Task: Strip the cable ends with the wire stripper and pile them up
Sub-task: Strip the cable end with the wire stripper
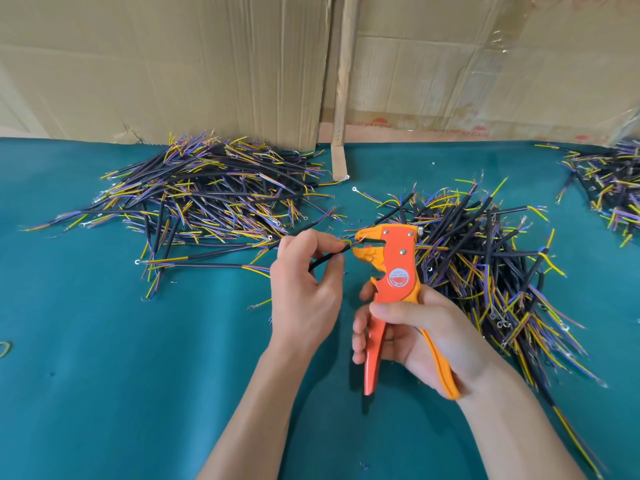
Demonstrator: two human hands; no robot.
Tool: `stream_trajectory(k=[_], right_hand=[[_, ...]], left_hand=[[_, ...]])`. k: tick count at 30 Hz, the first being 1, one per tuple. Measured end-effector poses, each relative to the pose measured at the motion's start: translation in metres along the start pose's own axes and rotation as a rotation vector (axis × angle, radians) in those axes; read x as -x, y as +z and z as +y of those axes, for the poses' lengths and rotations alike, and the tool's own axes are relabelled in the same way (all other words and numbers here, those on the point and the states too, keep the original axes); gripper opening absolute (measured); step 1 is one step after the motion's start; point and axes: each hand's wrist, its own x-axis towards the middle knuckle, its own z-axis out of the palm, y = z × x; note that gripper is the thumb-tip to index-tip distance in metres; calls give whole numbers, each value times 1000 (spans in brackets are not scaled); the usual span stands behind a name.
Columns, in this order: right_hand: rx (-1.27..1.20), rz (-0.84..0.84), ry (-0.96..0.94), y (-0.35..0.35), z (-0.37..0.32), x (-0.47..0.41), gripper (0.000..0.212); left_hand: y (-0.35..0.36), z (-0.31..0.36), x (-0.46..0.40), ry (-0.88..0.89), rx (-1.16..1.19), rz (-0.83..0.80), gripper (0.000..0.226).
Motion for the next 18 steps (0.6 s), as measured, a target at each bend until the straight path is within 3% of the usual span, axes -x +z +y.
stream_trajectory(k=[7, 18], right_hand=[[42, 13, 11, -2, -1, 1, 5], [67, 15, 33, -7, -2, 1, 9]], left_hand=[[-1, 2, -1, 10, -60, -45, 21], [-5, 3, -2, -58, -6, -78, 24]])
